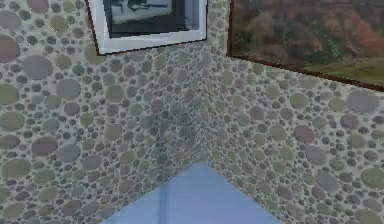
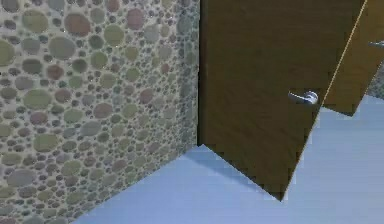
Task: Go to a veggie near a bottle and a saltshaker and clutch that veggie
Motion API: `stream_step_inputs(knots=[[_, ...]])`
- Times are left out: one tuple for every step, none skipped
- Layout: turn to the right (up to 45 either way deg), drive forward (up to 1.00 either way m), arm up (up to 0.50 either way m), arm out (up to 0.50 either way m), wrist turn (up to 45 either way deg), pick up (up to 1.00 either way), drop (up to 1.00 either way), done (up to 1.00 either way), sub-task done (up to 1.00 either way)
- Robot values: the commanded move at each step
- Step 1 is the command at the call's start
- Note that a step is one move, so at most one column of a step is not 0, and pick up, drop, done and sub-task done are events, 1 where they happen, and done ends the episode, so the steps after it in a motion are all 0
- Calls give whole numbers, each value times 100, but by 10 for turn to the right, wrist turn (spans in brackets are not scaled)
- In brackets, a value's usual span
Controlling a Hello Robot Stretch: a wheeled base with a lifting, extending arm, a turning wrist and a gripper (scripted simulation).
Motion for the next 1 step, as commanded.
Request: stream_step_inputs(knots=[[-450,0,0,0,0,0,0,0,0]])
